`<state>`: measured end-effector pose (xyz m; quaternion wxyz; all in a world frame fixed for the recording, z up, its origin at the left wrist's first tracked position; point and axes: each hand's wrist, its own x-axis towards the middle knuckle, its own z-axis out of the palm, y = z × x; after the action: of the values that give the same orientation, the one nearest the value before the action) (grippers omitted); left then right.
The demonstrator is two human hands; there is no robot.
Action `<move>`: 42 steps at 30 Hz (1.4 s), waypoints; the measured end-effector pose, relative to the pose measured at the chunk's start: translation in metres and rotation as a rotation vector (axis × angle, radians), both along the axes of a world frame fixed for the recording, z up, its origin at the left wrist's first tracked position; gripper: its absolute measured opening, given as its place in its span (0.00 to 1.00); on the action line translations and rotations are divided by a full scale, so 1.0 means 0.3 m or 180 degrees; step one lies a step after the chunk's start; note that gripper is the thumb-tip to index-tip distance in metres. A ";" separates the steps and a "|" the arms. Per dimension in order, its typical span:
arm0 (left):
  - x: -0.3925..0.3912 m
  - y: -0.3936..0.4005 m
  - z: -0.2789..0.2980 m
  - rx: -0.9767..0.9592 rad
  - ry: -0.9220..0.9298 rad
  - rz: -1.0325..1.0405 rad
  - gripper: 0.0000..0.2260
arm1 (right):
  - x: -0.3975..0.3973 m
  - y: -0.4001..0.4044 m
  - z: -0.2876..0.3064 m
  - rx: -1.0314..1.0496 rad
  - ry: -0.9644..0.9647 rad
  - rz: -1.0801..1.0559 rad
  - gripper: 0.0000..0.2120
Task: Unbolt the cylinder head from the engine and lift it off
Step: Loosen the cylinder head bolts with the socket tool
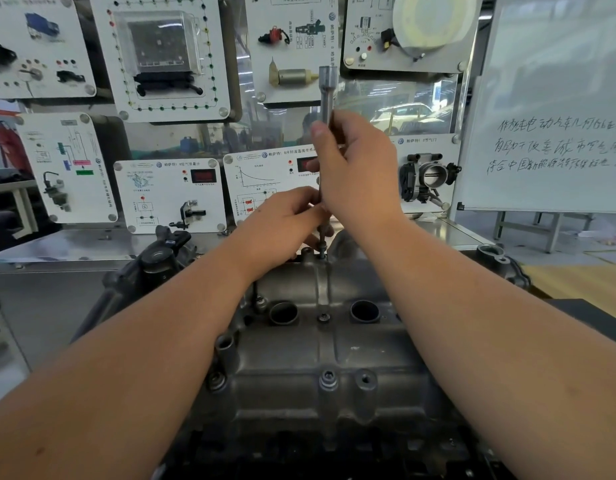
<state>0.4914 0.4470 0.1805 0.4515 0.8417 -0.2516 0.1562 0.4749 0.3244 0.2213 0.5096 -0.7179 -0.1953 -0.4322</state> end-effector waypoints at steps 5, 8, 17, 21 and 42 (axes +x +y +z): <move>0.004 0.004 0.006 -0.0003 -0.0030 -0.0074 0.09 | 0.002 -0.001 0.002 0.0016 0.0052 0.0138 0.10; 0.000 0.001 0.007 -0.0001 -0.0126 -0.0094 0.16 | 0.001 0.000 -0.004 0.0086 0.0021 0.0219 0.11; -0.031 -0.007 0.003 -0.0175 -0.0019 0.0016 0.20 | 0.008 0.005 0.013 -0.0059 0.0117 0.0102 0.12; -0.045 -0.002 0.005 -0.0067 -0.0043 0.0056 0.23 | 0.013 0.026 0.012 -0.0123 0.0128 0.0134 0.11; -0.018 0.000 0.004 0.0094 -0.0281 -0.0057 0.09 | 0.020 0.007 -0.014 -0.0020 0.0037 0.0398 0.05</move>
<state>0.4859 0.4470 0.1816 0.4289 0.8383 -0.2811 0.1853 0.4809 0.3265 0.2172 0.5344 -0.7084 -0.2382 -0.3947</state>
